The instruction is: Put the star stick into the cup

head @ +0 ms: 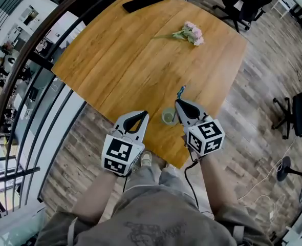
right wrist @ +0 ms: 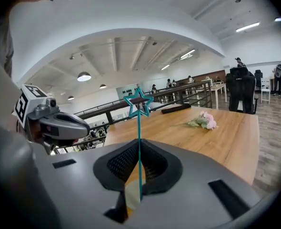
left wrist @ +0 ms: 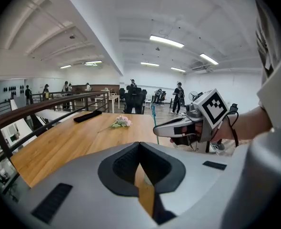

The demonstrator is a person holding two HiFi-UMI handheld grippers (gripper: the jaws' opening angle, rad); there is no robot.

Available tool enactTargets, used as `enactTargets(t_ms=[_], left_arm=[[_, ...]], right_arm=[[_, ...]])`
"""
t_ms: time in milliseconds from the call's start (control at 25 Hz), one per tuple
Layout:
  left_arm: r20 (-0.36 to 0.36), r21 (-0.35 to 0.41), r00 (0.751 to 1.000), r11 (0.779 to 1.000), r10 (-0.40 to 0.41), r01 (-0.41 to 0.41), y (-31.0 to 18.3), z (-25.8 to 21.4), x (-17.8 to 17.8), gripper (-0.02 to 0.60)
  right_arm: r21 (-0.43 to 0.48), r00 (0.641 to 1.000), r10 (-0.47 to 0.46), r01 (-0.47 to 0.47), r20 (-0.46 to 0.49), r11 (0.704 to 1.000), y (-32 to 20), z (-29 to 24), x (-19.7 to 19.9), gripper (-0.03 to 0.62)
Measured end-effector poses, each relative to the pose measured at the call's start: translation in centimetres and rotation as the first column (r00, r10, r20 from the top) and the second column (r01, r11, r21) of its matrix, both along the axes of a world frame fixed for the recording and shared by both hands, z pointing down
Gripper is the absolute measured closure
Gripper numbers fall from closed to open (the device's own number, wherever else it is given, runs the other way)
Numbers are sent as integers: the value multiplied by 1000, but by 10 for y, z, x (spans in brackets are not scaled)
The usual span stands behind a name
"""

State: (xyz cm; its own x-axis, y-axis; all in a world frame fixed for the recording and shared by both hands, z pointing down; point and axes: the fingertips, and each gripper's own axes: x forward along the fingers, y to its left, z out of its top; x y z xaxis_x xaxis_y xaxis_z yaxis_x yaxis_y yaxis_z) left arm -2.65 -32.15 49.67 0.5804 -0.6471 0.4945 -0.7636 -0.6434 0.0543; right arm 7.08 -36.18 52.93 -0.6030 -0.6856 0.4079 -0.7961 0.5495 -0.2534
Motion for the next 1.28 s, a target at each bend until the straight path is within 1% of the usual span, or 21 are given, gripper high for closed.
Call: enactTargets(t_ms=[200, 440, 520, 680, 800, 880, 960, 1040, 1160, 1280], left_arm=[[4, -65, 1000, 998, -7, 8, 5, 26, -4, 566], [-2, -113, 1000, 994, -8, 8, 11, 40, -3, 566], [-4, -123, 1000, 992, -6, 6, 15, 42, -3, 565], [-2, -121, 1000, 993, 4, -4, 19, 40, -1, 565], [-2, -104, 1000, 994, 15, -16, 17, 32, 3, 565], [-7, -81, 1000, 997, 21, -21, 14, 23, 6, 565], [-15, -51, 1000, 998, 26, -27, 12, 10, 9, 565], [-19, -16, 999, 999, 34, -34, 10, -4, 10, 565], [-13, 53, 999, 997, 52, -51, 10, -33, 13, 565], [0, 126, 997, 989, 72, -71, 15, -65, 16, 565]], right_arm=[[-77, 997, -20, 15, -68, 997, 4, 46, -4, 556], [-138, 995, -29, 15, -95, 990, 8, 71, -5, 548], [-154, 994, -41, 25, -98, 988, 11, 72, -6, 434], [-150, 993, -42, 24, -114, 988, 18, 61, -3, 422], [-145, 991, -37, 19, -126, 989, 22, 50, 4, 395], [-127, 992, -33, 17, -124, 992, 25, 36, 8, 395], [-89, 994, -21, 11, -110, 996, 26, 16, 12, 395], [-40, 998, -2, -1, -69, 999, 29, -12, 14, 401], [38, 1000, 14, -15, 18, 999, 35, -64, 16, 436], [136, 999, 10, -17, 51, 991, 46, -116, 20, 467]])
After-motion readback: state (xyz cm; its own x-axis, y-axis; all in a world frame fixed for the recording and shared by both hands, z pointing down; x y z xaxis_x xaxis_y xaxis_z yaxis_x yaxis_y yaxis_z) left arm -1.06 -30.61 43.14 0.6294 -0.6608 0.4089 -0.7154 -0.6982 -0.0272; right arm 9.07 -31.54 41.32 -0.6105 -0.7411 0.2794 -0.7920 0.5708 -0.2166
